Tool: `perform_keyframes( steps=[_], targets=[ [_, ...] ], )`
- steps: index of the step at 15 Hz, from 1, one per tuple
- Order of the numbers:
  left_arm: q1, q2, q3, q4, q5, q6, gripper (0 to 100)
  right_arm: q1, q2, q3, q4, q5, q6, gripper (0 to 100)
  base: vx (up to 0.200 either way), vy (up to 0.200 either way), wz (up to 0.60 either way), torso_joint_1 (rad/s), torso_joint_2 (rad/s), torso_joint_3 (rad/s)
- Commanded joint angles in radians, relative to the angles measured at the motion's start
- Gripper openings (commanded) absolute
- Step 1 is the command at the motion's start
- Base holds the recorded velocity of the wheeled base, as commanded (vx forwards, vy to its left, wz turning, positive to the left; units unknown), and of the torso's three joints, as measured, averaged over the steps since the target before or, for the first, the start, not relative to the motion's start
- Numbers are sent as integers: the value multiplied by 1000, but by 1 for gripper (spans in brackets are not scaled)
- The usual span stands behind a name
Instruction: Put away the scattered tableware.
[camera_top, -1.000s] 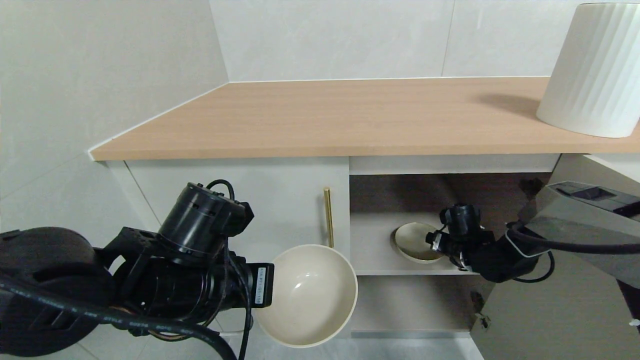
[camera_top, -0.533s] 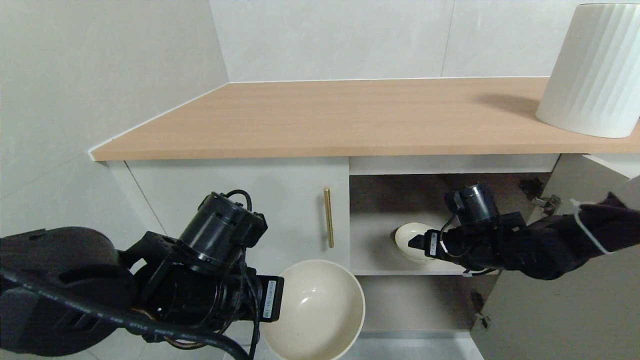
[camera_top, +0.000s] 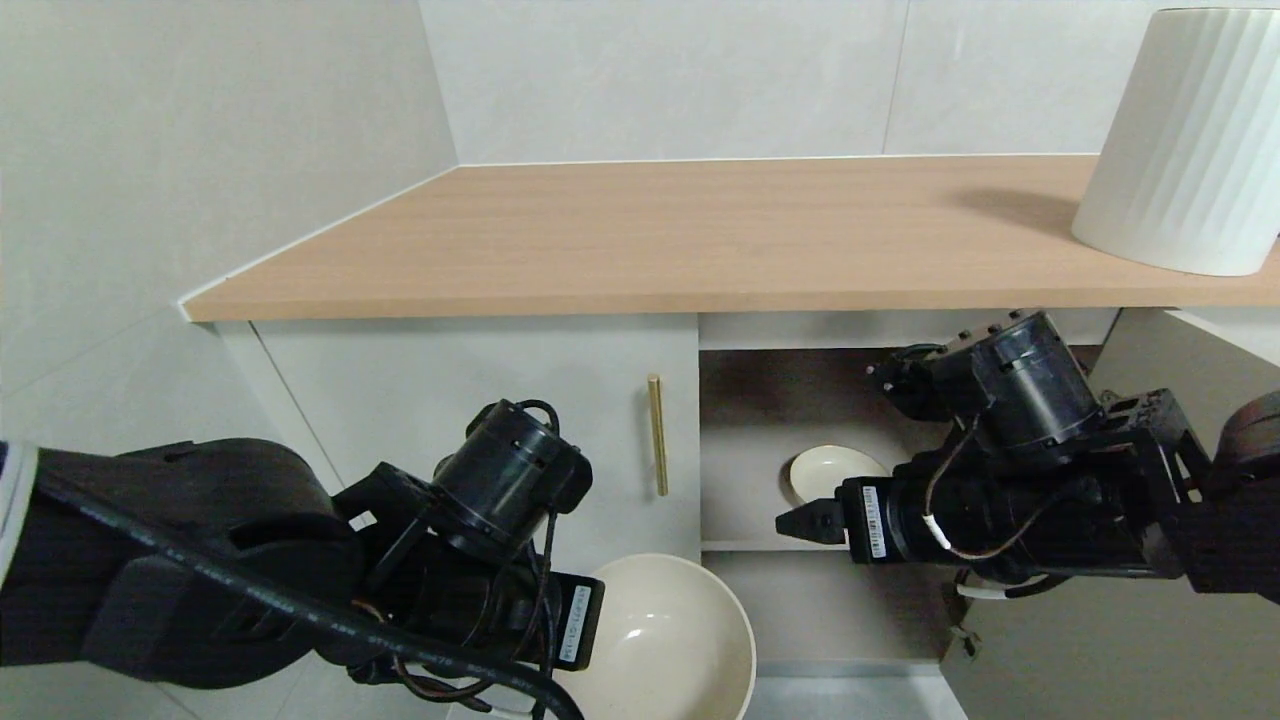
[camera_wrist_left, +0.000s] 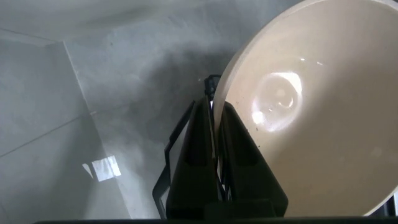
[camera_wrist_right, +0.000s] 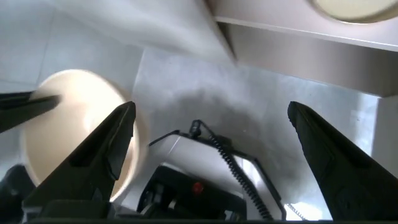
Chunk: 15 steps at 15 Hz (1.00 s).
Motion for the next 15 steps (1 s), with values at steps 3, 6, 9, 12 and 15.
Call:
perform_keyframes(
  steps=[3, 6, 9, 12, 15],
  targets=[
    [-19, 8, -1, -5, 2, -3, 0, 97, 26, 34, 0, -5, -6, 100, 0, 0, 0, 0, 0, 0],
    [-30, 1, -1, -5, 37, -4, 0, 108, 83, 38, -2, -9, -16, 100, 0, 0, 0, 0, 0, 0],
    [-47, 8, 0, -5, 57, -4, 0, 138, 113, 40, -2, -12, -16, 100, 0, 0, 0, 0, 0, 0],
    [-57, -3, 0, -5, 57, -6, 0, 151, 149, 31, -12, -23, -13, 100, 0, 0, 0, 0, 0, 0],
    [-62, -5, 0, -6, 57, -6, 0, 151, 172, 26, -35, -48, -7, 100, 0, 0, 0, 0, 0, 0]
  ],
)
